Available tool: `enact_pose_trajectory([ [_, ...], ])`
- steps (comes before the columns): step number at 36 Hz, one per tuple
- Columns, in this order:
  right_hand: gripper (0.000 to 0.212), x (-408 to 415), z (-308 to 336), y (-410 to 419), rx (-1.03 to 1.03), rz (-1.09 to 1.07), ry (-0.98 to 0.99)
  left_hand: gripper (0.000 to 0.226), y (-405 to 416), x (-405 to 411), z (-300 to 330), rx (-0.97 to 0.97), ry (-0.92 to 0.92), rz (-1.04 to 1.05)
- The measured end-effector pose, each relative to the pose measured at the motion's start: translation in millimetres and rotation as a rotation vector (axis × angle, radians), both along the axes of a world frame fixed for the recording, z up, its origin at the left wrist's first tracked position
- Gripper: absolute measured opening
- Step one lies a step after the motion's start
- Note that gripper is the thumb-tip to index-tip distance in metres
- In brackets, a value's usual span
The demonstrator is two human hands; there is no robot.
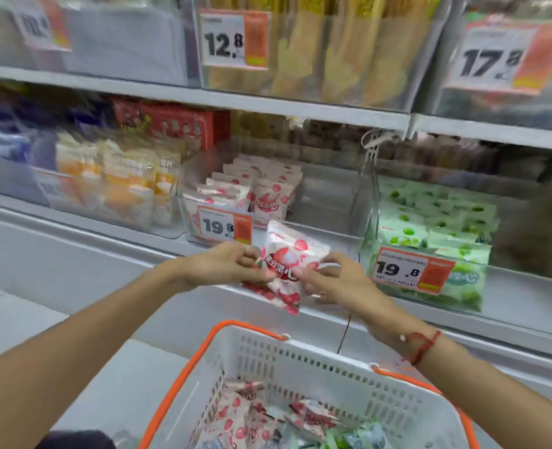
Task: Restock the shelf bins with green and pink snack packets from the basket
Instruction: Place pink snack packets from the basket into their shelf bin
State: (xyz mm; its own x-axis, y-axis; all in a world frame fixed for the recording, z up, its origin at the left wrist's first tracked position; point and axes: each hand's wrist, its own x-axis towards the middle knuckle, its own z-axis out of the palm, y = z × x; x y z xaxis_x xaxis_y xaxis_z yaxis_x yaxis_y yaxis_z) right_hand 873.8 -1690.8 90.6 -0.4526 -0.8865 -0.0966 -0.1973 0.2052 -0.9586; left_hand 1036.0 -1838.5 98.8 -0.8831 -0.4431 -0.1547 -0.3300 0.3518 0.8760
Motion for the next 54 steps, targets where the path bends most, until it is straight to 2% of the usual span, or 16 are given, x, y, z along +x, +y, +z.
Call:
enact_pose_trajectory([
  [3,0.007,-1.0,24.2,-13.5,-0.122,-0.034,0.101,0.007,1.4,-2.5,22.5,-0.023,0.152,0.071],
  [7,0.005,-9.4,56.5,-39.6,-0.249,-0.111,0.126,0.003,-10.0,-7.0,40.4,-0.205,0.475,0.383],
  [9,0.004,-15.5,67.8,-57.5,-0.268,-0.172,0.109,0.013,-29.7,-6.0,39.4,-0.341,0.543,0.568],
  [13,0.017,-30.5,73.2,-101.1,-0.189,-0.242,0.272,0.012,-62.0,-0.8,30.5,-0.829,0.239,0.727],
  [15,0.019,-37.1,69.2,-123.5,-0.09,-0.242,0.4,0.016,-70.0,0.7,24.6,-0.947,0.094,0.686],
  [17,0.02,-42.2,62.5,-144.5,0.031,-0.225,0.512,0.022,-74.5,1.3,18.2,-0.977,0.017,0.624],
  [20,0.018,-45.1,50.4,-171.9,0.157,-0.204,0.645,0.027,-76.9,0.3,15.4,-1.029,0.022,0.603],
  [23,0.022,-40.7,40.5,-188.9,0.192,-0.175,0.738,0.027,-78.7,-0.7,14.7,-1.051,0.041,0.609],
  [26,0.03,-37.4,33.8,-196.4,0.21,-0.143,0.995,0.026,-81.8,-0.5,12.3,-1.045,0.05,0.607],
  [31,0.071,-47.4,36.3,-201.9,0.078,0.01,1.554,0.026,-85.2,-1.0,7.6,-1.054,0.058,0.599],
  [33,0.068,-52.3,37.4,-204.1,-0.02,0.102,1.749,0.026,-84.4,-0.9,5.4,-1.052,0.074,0.602],
  [35,0.052,-53.4,36.9,-206.5,-0.07,0.218,1.854,0.025,-83.7,-1.0,3.6,-1.055,0.08,0.606],
  [38,0.034,-52.4,33.5,-206.0,-0.007,0.33,1.775,0.026,-84.0,-0.8,1.2,-1.054,0.071,0.606],
  [45,0.033,-49.5,44.0,-193.2,0.092,0.384,1.449,0.021,-76.7,-2.9,1.1,-1.121,0.119,0.664],
  [50,0.026,-44.9,45.1,-165.8,-0.018,0.318,1.291,0.023,-61.5,-0.2,0.4,-1.173,0.184,0.694],
  [54,0.019,-32.3,50.1,-135.8,-0.218,0.133,1.154,0.029,-41.0,4.1,-0.6,-1.139,0.239,0.701],
])
